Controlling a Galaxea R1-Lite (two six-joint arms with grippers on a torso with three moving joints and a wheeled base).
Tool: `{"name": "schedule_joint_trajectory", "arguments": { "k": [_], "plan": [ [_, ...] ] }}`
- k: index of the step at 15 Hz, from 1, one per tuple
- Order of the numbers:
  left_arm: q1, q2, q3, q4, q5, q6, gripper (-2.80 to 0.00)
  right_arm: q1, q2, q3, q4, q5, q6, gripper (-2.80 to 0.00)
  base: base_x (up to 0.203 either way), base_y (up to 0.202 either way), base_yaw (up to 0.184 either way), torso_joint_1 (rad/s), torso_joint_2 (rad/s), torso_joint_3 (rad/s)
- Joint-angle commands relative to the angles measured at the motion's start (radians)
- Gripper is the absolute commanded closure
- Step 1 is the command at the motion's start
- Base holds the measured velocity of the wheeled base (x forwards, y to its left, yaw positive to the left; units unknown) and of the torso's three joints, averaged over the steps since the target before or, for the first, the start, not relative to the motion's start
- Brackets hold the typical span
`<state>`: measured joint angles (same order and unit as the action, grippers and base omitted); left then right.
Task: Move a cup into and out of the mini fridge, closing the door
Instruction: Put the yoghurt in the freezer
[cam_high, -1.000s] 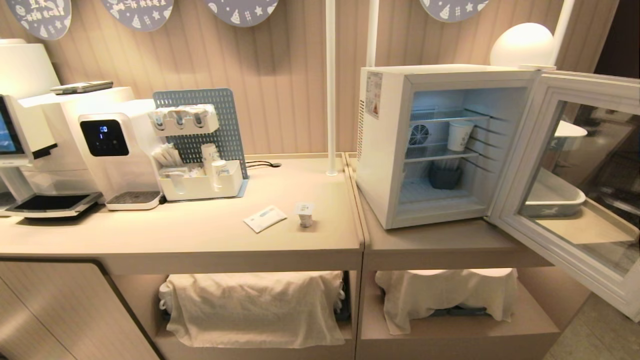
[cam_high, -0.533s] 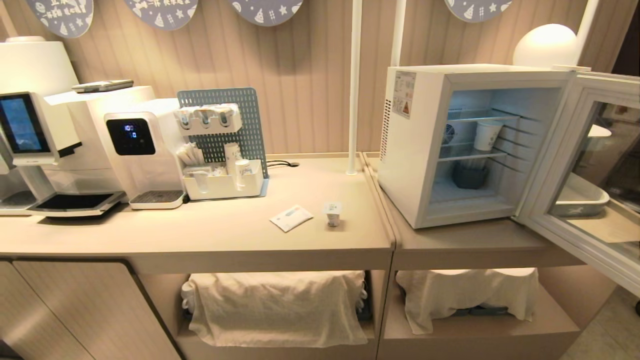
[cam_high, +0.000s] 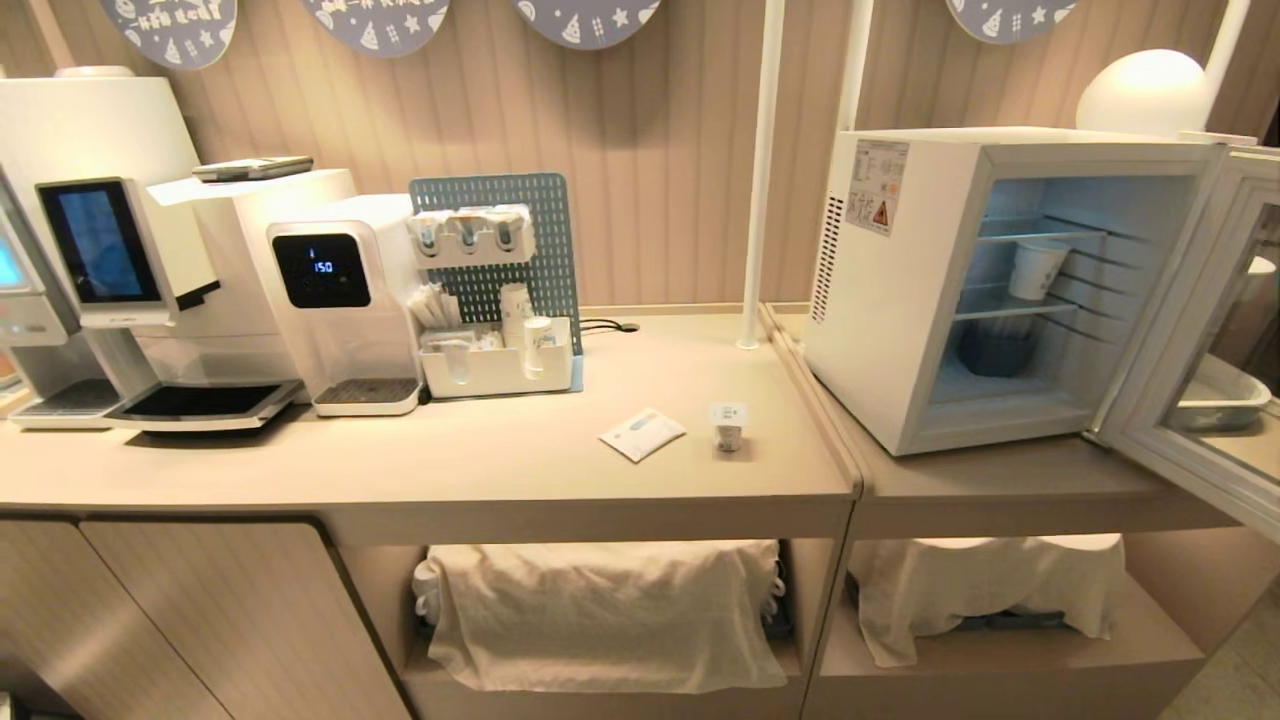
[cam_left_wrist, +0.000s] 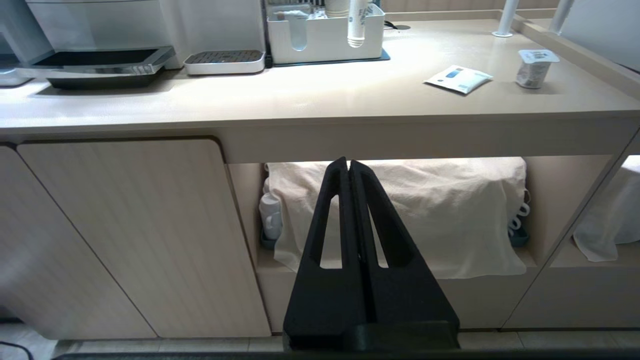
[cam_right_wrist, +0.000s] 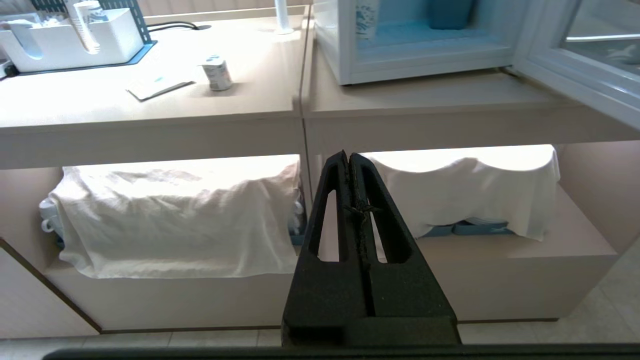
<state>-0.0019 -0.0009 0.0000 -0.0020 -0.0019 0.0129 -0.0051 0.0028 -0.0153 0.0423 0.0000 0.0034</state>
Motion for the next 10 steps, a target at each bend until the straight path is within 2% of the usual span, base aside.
{"name": "schedule_joint_trajectory", "arguments": {
  "k": [1, 5, 7, 10],
  "plan": [
    [0.001, 0.001, 0.001, -0.003, 0.000, 0.005, 0.00, 0.001, 0.002, 0.000, 0.001, 0.000, 0.001, 0.00, 0.000, 0.127, 0.002, 0.004, 0.00, 0.004],
    [0.002, 0.001, 0.002, -0.003, 0.000, 0.004, 0.00, 0.001, 0.002, 0.000, 0.001, 0.000, 0.001, 0.00, 0.000, 0.017, -0.002, 0.001, 0.00, 0.001],
    [0.000, 0.001, 0.001, -0.003, 0.000, 0.004, 0.00, 0.001, 0.002, 0.000, 0.001, 0.000, 0.001, 0.00, 0.128, 0.002, 0.004, 0.003, 0.00, 0.001],
    [0.002, 0.001, 0.000, -0.001, 0.000, 0.002, 0.00, 0.000, 0.002, 0.000, 0.001, 0.000, 0.001, 0.00, 0.200, 0.000, -0.001, 0.002, 0.01, 0.001]
  ]
}}
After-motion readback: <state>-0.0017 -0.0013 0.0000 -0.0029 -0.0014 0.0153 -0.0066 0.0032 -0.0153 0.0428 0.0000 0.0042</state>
